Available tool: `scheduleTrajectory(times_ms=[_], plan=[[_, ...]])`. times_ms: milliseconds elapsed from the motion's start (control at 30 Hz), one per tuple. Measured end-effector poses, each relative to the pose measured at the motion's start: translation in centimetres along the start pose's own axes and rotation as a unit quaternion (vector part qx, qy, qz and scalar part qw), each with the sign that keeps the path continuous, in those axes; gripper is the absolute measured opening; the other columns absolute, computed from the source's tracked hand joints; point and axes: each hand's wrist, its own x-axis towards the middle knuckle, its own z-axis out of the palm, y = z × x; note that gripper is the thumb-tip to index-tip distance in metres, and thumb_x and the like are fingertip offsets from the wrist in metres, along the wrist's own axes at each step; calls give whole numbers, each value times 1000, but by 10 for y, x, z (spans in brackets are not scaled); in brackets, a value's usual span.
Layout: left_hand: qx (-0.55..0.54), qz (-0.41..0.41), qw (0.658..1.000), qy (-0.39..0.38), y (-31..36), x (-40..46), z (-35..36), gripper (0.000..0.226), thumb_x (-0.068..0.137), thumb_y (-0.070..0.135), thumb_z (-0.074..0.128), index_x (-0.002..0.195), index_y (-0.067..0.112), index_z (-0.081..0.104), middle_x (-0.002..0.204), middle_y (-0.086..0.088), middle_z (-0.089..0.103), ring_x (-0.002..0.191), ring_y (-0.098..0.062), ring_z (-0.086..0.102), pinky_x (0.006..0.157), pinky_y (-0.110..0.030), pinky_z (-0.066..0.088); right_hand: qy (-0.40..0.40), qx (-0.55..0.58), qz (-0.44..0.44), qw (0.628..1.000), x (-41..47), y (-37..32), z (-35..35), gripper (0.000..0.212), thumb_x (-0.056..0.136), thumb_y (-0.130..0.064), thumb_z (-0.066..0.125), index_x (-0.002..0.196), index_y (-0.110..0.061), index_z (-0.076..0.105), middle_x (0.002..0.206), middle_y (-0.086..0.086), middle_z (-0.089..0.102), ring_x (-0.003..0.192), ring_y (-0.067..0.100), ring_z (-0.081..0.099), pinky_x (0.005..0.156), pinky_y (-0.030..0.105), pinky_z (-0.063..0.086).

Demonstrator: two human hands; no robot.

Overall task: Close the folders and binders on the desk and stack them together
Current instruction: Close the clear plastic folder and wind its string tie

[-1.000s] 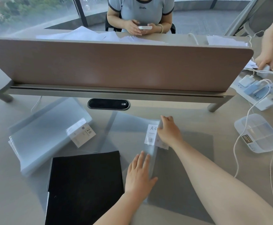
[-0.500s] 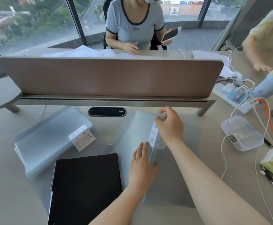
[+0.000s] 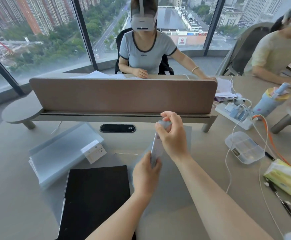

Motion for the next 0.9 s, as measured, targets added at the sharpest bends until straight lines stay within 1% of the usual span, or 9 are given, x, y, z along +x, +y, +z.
scheduleTrajectory(times_ms=[67, 200, 333, 433, 533, 667, 767, 833, 900], plan=[[-41, 3, 999, 16, 3, 2, -10, 33, 89, 25, 58, 68, 13, 36, 54, 4, 41, 50, -16, 30, 52, -35, 29, 4, 30, 5, 1000, -7, -1, -2, 31, 90, -21, 61, 120, -27, 56, 113, -6, 52, 62, 3, 48, 71, 19, 49], [-112, 18, 993, 24, 9, 7, -37, 30, 89, 30, 61, 73, 8, 49, 58, 4, 44, 55, -12, 32, 53, -32, 30, 43, 46, 69, 996, -24, 14, -7, 31, 91, -27, 57, 121, -34, 52, 119, -6, 52, 73, 16, 57, 81, 42, 55], [-177, 28, 983, 29, 18, 11, -68, 26, 92, 25, 62, 80, 3, 56, 64, 2, 51, 60, -15, 41, 56, -32, 36, 53, 39, 149, 987, -43, 32, -17, 42, 92, -26, 56, 133, -26, 49, 130, 0, 51, 93, 9, 58, 84, 28, 43], [-228, 18, 973, 25, 23, 12, -92, 12, 95, 15, 60, 84, 11, 64, 67, 2, 61, 63, -15, 53, 58, -33, 46, 20, 61, 199, 978, -56, 45, -21, 54, 93, -26, 54, 145, -23, 39, 145, 0, 44, 122, 21, 51, 96, 33, 41], [-274, -8, 962, 3, 19, 13, -111, 8, 95, 14, 61, 92, 11, 68, 77, -4, 70, 68, -19, 65, 64, -37, 56, -27, 121, 237, 964, -63, 51, -21, 61, 95, -26, 55, 150, -23, 30, 151, 1, 40, 135, 21, 43, 105, 36, 39], [-313, -47, 949, -5, 5, 8, -124, 9, 96, 14, 61, 97, 11, 70, 81, -5, 75, 67, -18, 71, 58, -33, 60, -44, 187, 271, 943, -70, 54, -20, 49, 99, -21, 51, 145, -16, 36, 124, 5, 55, 115, 20, 54, 95, 32, 40], [-319, -79, 944, 1, -14, 7, -127, 12, 96, 13, 60, 102, 9, 70, 87, -8, 75, 69, -19, 71, 59, -32, 59, -61, 184, 272, 943, -78, 68, -19, 24, 95, -18, 53, 116, -8, 60, 106, 6, 63, 95, 26, 59, 79, 34, 44], [-327, -105, 939, 0, -30, 7, -126, 14, 95, 15, 62, 105, 10, 70, 94, -12, 76, 75, -23, 73, 66, -37, 59, -61, 184, 272, 943, -85, 76, -17, 12, 94, -10, 52, 97, -8, 63, 86, 9, 58, 78, 22, 49, 61, 30, 36], [-332, -135, 934, 0, -46, 8, -124, 15, 93, 20, 65, 103, 12, 71, 95, -13, 78, 78, -26, 74, 72, -42, 60, -59, 184, 283, 939, -93, 81, -15, 16, 92, 0, 51, 95, -9, 64, 79, 8, 58, 71, 18, 49, 54, 25, 35]])
